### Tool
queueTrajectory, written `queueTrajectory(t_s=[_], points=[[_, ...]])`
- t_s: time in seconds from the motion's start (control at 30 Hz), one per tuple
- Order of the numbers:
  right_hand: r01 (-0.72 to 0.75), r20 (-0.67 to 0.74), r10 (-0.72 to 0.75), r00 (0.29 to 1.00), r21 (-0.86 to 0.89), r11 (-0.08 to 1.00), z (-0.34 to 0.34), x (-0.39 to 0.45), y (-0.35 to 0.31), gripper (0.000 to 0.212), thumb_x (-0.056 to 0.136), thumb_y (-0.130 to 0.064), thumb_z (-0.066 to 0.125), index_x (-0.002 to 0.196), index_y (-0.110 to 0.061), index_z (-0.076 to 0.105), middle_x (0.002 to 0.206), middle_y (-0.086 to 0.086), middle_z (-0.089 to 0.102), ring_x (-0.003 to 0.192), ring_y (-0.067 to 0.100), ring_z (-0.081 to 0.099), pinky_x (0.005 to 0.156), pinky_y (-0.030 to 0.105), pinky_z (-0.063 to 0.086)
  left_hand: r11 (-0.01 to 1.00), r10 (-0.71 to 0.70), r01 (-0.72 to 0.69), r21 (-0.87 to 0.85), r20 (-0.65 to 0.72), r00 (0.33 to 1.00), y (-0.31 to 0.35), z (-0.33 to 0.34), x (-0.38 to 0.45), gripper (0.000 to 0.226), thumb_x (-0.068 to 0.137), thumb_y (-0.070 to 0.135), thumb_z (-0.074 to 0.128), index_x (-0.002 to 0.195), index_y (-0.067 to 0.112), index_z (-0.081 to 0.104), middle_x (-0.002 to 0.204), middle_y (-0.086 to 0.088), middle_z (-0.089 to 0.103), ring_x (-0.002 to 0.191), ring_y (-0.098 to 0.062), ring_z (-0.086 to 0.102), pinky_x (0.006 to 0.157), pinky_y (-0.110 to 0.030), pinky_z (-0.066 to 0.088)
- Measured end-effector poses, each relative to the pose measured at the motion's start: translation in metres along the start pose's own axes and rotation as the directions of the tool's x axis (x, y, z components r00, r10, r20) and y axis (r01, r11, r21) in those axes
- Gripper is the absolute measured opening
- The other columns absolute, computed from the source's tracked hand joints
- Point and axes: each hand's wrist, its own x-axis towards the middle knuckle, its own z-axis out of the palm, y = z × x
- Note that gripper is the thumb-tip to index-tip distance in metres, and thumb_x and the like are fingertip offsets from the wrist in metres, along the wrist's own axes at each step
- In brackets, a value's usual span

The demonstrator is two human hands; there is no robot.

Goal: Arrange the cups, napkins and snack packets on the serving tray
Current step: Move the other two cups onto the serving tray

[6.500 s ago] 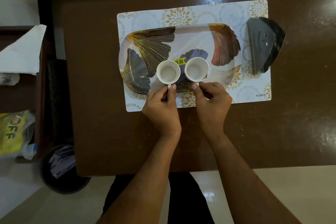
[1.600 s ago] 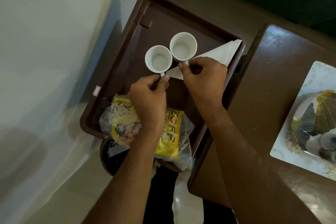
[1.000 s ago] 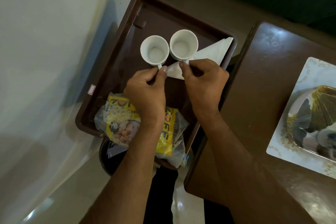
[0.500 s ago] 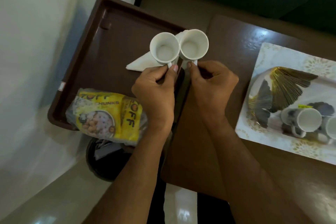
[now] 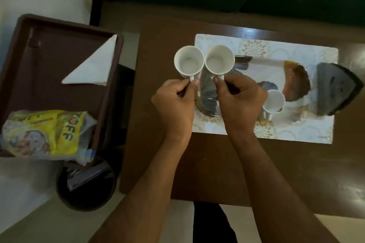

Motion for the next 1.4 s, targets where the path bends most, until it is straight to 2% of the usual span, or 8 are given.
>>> queueTrajectory(t_s=[0.13, 0.27, 0.43, 0.6, 0.93, 1.13, 1.27, 1.4], points=[[-0.011, -0.033, 0.010, 0.999, -0.015, 1.000, -0.040, 0.020, 0.029, 0.016, 0.085, -0.020, 0.084, 0.078, -0.006, 0.079, 0.072, 0.008, 0.076, 0.065, 0.023, 0.068, 0.062, 0.045, 0.057, 0.995, 0.095, -0.097, 0.025, 0.087, 0.992, 0.014, 0.035, -0.012, 0.016, 0.091, 0.014, 0.083, 0.102, 0.004, 0.085, 0.092, -0.005, 0.080, 0.078, -0.005, 0.071, 0.071, -0.005, 0.053], [0.003, -0.001, -0.003, 1.000, -0.063, 0.998, -0.075, 0.044, 0.058, 0.024, 0.086, -0.020, 0.081, 0.069, -0.004, 0.076, 0.064, 0.008, 0.071, 0.060, 0.021, 0.062, 0.060, 0.044, 0.052, 0.981, 0.168, -0.184, 0.060, 0.205, 0.964, 0.016, 0.062, -0.006, 0.011, 0.091, 0.014, 0.082, 0.088, 0.004, 0.085, 0.080, -0.008, 0.080, 0.077, -0.019, 0.075, 0.076, -0.041, 0.062], [0.018, 0.071, -0.011, 0.997, -0.097, 0.995, -0.102, 0.073, 0.090, 0.026, 0.086, -0.019, 0.079, 0.069, 0.000, 0.074, 0.061, 0.013, 0.067, 0.060, 0.030, 0.060, 0.061, 0.045, 0.051, 0.961, 0.168, -0.227, 0.156, 0.323, 0.932, 0.010, 0.087, 0.009, 0.026, 0.092, 0.015, 0.079, 0.076, -0.005, 0.077, 0.075, -0.022, 0.075, 0.078, -0.038, 0.073, 0.075, -0.050, 0.059], [-0.005, 0.150, 0.022, 0.988, -0.114, 0.993, -0.109, 0.094, 0.116, 0.027, 0.088, -0.022, 0.078, 0.076, 0.002, 0.077, 0.069, 0.022, 0.073, 0.068, 0.041, 0.068, 0.069, 0.052, 0.056, 0.960, 0.111, -0.191, 0.202, 0.354, 0.929, 0.008, 0.103, 0.016, 0.021, 0.094, 0.013, 0.078, 0.083, -0.004, 0.080, 0.077, -0.020, 0.077, 0.081, -0.037, 0.076, 0.080, -0.050, 0.060], [0.028, 0.299, 0.039, 0.953, -0.216, 0.976, -0.105, 0.105, 0.142, 0.027, 0.085, -0.022, 0.083, 0.075, 0.002, 0.078, 0.067, 0.020, 0.071, 0.067, 0.040, 0.065, 0.067, 0.053, 0.055, 0.938, 0.081, -0.195, 0.285, 0.370, 0.926, 0.006, 0.116, 0.016, 0.018, 0.097, 0.010, 0.075, 0.089, -0.004, 0.082, 0.080, -0.018, 0.078, 0.082, -0.033, 0.076, 0.081, -0.050, 0.060], [-0.067, 0.321, 0.149, 0.935, -0.253, 0.965, -0.107, 0.110, 0.132, 0.019, 0.086, -0.023, 0.084, 0.098, -0.009, 0.083, 0.094, 0.011, 0.081, 0.079, 0.027, 0.075, 0.082, 0.050, 0.060, 0.877, 0.058, -0.234, 0.419, 0.391, 0.918, 0.014, 0.116, 0.021, 0.016, 0.093, 0.018, 0.080, 0.097, 0.003, 0.082, 0.087, -0.015, 0.078, 0.081, -0.032, 0.072, 0.079, -0.051, 0.059], [0.009, 0.312, 0.141, 0.939, -0.434, 0.901, -0.114, 0.115, 0.118, 0.055, 0.077, -0.039, 0.089, 0.123, -0.011, 0.074, 0.120, 0.009, 0.076, 0.100, 0.028, 0.074, 0.092, 0.047, 0.060, 0.824, 0.080, -0.228, 0.518, 0.292, 0.953, 0.031, 0.118, 0.019, 0.052, 0.083, 0.035, 0.089, 0.125, 0.008, 0.072, 0.123, -0.013, 0.073, 0.113, -0.031, 0.069, 0.096, -0.044, 0.055], [0.161, 0.359, 0.038, 0.932, -0.507, 0.847, -0.103, 0.115, 0.095, 0.064, 0.078, -0.049, 0.083, 0.124, -0.007, 0.067, 0.124, 0.016, 0.067, 0.113, 0.036, 0.064, 0.092, 0.046, 0.053, 0.723, 0.129, -0.367, 0.586, 0.408, 0.904, 0.047, 0.140, 0.018, 0.078, 0.082, 0.048, 0.086, 0.143, 0.009, 0.057, 0.140, -0.012, 0.060, 0.133, -0.032, 0.054, 0.105, -0.041, 0.045]])
